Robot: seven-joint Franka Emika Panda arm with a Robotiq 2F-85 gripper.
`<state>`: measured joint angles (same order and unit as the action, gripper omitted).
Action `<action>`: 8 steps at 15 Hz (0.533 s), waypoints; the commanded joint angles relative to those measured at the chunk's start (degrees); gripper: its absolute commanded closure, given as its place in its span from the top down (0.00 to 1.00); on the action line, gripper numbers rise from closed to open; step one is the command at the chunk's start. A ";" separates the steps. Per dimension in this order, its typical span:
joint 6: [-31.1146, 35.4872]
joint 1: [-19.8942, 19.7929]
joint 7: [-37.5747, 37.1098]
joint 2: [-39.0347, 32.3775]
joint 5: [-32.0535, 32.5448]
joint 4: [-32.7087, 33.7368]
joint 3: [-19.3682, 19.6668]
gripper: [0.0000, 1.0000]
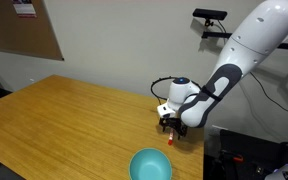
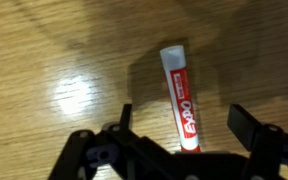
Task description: Put the marker in the teal bowl
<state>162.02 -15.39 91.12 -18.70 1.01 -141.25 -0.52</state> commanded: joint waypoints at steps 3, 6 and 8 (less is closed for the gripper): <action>-0.47 -1.63 1.82 -0.83 -0.20 1.32 -1.24 0.64; -0.51 -1.95 1.81 -0.97 -0.32 1.52 -1.45 0.47; -0.74 -2.07 1.81 -0.76 -0.42 1.56 -1.49 0.31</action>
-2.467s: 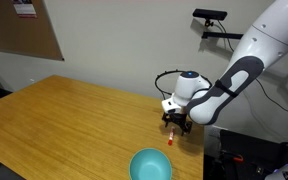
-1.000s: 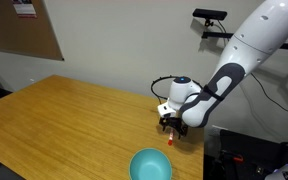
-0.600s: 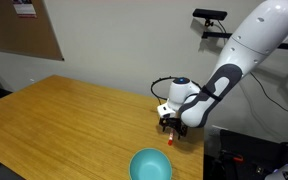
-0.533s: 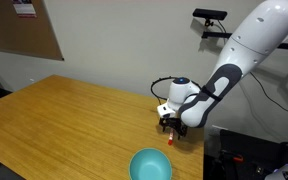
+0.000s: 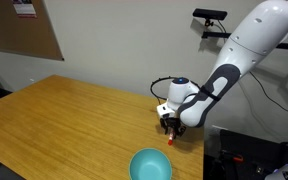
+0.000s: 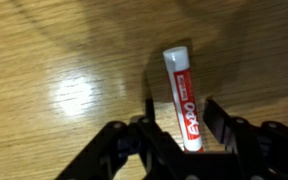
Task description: Put the marker in the teal bowl
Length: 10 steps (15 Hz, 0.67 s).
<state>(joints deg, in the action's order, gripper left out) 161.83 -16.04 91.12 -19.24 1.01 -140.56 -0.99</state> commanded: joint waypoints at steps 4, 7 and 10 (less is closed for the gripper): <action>-0.99 -1.31 1.30 0.58 -0.58 0.54 -0.68 0.01; -1.43 -0.39 -0.90 2.40 0.32 -0.66 0.61 0.05; -3.65 0.96 -5.53 5.33 1.04 -1.97 2.76 0.05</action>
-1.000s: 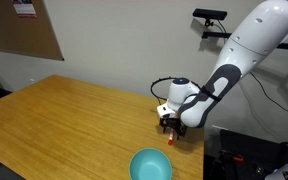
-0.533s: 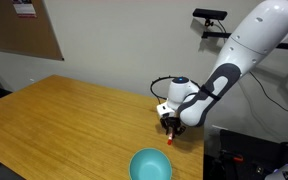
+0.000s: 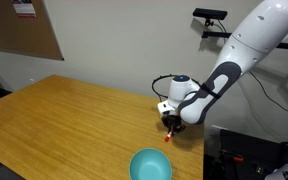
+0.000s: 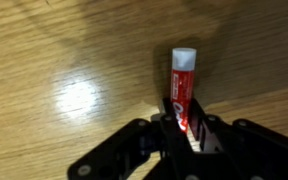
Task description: Put the marker in the teal bowl
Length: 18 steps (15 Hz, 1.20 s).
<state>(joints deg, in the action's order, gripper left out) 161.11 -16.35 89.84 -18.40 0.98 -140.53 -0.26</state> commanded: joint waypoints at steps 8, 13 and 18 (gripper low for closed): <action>-7.07 3.74 -13.23 13.87 4.85 -5.48 5.24 0.05; -9.70 5.74 -18.05 19.40 9.24 -6.68 5.74 0.05; -12.07 8.30 -21.79 23.59 12.40 -7.30 4.75 0.05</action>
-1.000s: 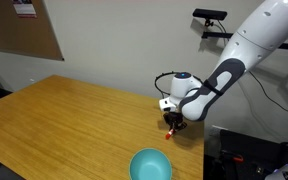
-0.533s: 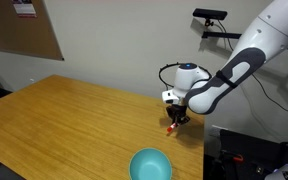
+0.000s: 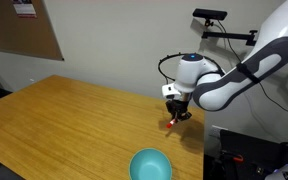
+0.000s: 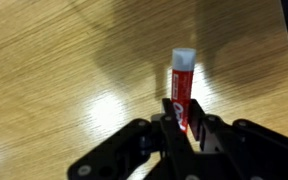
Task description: Put the marker in the teal bowl
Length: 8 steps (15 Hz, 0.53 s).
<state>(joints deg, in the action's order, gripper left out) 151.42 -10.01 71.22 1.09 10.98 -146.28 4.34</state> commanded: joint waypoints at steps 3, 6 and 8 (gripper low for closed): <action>-2.94 3.83 -3.36 5.16 2.75 -1.51 -0.42 0.05; -3.33 5.67 -2.96 5.68 2.53 -1.29 -1.13 0.05; -3.35 6.78 -3.23 5.95 2.90 -1.24 -1.65 0.05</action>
<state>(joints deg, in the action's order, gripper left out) 149.89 -4.61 70.13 4.66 12.13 -146.78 3.35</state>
